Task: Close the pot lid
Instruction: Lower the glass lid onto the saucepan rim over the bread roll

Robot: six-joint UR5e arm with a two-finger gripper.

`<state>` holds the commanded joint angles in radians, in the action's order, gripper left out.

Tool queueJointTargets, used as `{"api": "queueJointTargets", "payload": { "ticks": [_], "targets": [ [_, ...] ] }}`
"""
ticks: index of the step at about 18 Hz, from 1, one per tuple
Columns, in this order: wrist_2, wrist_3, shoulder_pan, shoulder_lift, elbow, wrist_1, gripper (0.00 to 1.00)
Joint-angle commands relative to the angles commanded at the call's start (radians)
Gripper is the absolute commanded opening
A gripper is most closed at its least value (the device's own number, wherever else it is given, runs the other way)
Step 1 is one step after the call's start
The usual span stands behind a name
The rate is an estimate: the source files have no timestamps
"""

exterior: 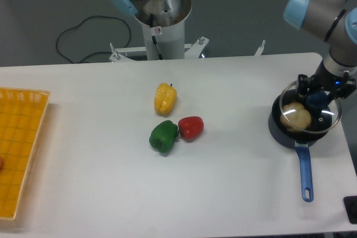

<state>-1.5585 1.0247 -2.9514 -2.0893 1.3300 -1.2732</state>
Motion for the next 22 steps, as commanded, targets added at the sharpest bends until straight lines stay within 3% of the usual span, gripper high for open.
{"api": "queueJointTargets", "payload": {
  "ticks": [22],
  "targets": [
    [0.000,-0.021,0.023,-0.008,0.049,0.037,0.37]
  ]
}}
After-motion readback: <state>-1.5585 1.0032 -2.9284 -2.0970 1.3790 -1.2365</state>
